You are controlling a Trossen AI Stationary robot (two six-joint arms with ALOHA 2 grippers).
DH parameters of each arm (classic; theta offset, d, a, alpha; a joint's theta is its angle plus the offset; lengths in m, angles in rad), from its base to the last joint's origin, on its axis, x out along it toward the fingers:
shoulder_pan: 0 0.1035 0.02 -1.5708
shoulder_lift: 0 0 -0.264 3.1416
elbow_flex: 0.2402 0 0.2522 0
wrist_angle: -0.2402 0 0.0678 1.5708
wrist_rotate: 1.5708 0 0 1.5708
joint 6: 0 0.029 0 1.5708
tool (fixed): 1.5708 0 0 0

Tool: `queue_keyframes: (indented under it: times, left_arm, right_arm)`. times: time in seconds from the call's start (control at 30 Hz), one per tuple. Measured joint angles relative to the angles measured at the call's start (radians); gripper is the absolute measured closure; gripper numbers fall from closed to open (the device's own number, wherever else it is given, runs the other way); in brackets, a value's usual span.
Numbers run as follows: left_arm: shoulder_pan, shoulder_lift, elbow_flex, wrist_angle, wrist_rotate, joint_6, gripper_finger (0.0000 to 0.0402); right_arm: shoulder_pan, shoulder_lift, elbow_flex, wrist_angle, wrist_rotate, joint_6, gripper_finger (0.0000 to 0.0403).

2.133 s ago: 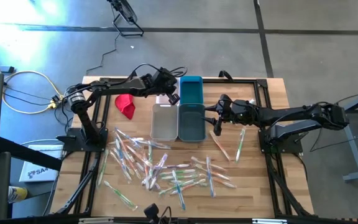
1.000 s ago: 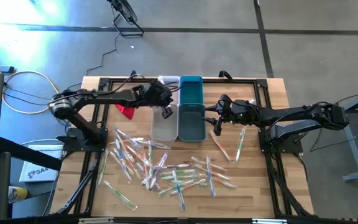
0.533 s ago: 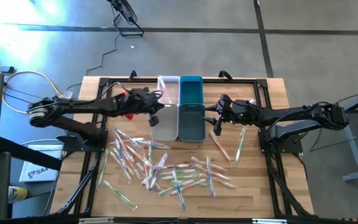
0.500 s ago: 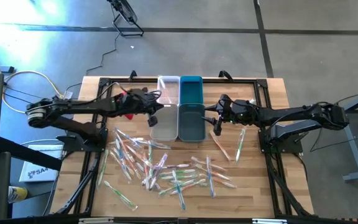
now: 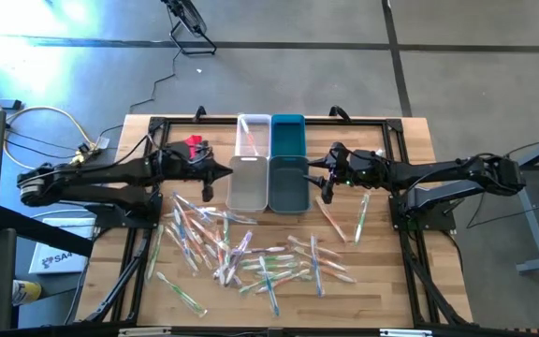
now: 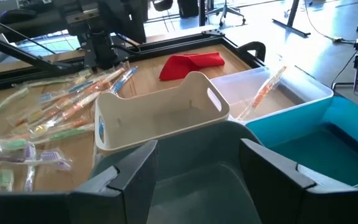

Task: Pick & Place Toothbrushes
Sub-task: Put the orange toothbrush into the transparent bin

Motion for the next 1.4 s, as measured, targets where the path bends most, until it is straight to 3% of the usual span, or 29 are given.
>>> queue_keyframes:
  times: [0.43, 1.4]
  left_arm:
    - [0.0, -0.195, -0.133, -0.002, 0.008, 0.044, 0.0394]
    - [0.0, -0.196, -0.136, -0.04, 0.019, 0.039, 0.0394]
  right_arm:
    - [0.0, 0.0, 0.0, 0.01, 0.019, 0.048, 0.0186]
    - [0.0, 0.0, 0.0, 0.003, 0.034, 0.048, 0.0186]
